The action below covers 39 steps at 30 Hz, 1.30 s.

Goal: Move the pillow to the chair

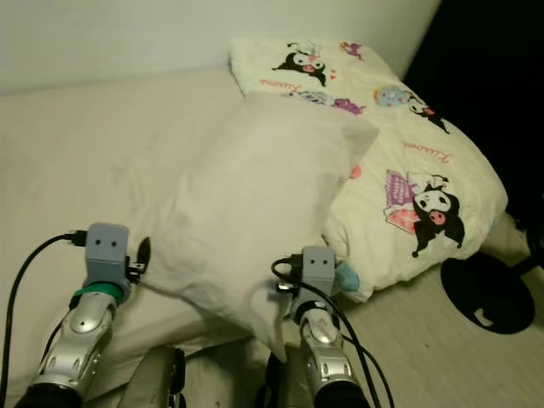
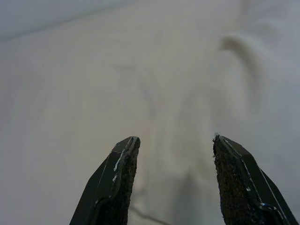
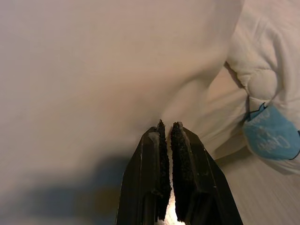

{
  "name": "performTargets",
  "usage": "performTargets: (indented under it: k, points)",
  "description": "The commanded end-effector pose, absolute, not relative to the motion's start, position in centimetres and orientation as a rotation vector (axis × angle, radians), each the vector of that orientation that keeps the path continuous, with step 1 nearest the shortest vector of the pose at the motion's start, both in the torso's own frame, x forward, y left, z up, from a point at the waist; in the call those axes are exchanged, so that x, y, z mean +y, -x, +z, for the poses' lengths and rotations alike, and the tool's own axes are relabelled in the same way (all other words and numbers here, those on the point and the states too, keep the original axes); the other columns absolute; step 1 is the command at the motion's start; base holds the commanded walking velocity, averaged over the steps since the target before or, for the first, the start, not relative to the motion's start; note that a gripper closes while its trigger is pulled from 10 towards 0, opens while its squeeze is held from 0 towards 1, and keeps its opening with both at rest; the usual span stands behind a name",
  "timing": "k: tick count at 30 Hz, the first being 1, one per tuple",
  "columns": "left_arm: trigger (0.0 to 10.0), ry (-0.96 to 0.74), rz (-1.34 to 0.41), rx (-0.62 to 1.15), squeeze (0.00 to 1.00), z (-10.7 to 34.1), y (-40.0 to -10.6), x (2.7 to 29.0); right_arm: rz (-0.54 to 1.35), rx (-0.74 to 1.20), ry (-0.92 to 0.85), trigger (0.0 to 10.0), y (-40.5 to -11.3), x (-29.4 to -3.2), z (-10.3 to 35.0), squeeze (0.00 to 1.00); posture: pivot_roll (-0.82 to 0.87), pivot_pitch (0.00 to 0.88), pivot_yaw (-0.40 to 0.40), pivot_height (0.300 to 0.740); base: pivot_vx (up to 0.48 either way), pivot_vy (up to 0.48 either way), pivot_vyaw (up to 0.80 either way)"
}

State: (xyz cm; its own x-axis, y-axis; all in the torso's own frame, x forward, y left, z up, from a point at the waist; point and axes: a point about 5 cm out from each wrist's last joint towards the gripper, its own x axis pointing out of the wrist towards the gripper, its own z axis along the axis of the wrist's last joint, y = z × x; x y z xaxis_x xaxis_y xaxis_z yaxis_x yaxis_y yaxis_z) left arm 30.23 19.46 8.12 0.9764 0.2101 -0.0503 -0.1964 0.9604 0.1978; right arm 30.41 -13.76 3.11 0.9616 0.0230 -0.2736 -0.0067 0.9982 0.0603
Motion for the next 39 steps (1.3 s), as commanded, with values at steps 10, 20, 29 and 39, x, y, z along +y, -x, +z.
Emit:
performTargets:
  k: [10, 20, 29, 39]
  points:
    - [10.0, -0.211, 0.182, 0.045, 0.0, 8.8, -32.2, 22.4, -0.043, 0.14, -0.147, 10.0, -31.7, -14.6, 5.6, 0.0, 0.12, 0.111, -0.047, 0.611, 0.0, 0.0, 0.0]
    - [10.0, -0.17, 0.178, 0.109, 0.0, 10.4, -35.2, 24.3, -0.101, 0.083, -0.206, 10.0, -31.9, -16.0, 6.9, 0.0, 0.03, 0.181, -0.002, 0.611, 0.0, 0.0, 0.0]
    - [10.0, -0.108, 0.095, 0.128, 1.0, 11.8, -36.7, 23.8, -0.115, 0.038, -0.159, 10.0, -30.2, -17.5, 7.4, 0.0, -0.04, 0.248, 0.075, 0.611, 0.0, 0.0, 0.0]
    - [10.0, 0.081, -0.049, 0.184, 1.0, 10.8, -37.1, 21.3, -0.071, 0.001, -0.108, 10.0, -29.0, -17.2, 8.1, 0.0, -0.08, 0.284, 0.087, 0.611, 0.0, 0.0, 0.0]
